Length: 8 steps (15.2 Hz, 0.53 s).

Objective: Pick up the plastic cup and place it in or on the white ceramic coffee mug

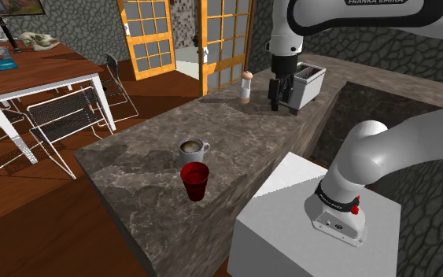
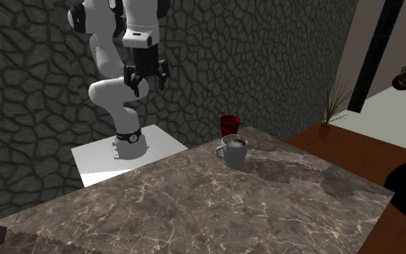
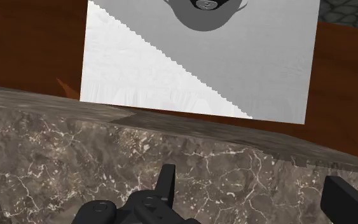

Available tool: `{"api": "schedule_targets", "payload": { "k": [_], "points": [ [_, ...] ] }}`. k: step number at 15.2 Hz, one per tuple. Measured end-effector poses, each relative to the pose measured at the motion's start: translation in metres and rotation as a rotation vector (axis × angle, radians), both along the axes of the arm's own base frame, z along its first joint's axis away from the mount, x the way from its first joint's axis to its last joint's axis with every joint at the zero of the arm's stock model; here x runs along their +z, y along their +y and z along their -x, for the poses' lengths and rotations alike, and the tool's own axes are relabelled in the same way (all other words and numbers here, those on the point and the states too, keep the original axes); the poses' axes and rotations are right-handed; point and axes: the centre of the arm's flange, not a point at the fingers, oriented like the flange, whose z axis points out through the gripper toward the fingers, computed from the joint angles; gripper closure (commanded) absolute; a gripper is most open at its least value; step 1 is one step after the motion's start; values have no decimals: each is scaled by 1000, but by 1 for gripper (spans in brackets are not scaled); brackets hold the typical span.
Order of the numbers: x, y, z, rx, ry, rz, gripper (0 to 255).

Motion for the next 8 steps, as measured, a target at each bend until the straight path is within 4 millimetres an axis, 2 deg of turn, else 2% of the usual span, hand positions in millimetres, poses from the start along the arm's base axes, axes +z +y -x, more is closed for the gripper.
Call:
{"api": "schedule_targets", "payload": {
  "k": [3, 8],
  "points": [
    [-8, 12, -1, -9, -12, -6, 0],
    [-41, 58, -8, -47, -60, -29, 0]
  ]
}}
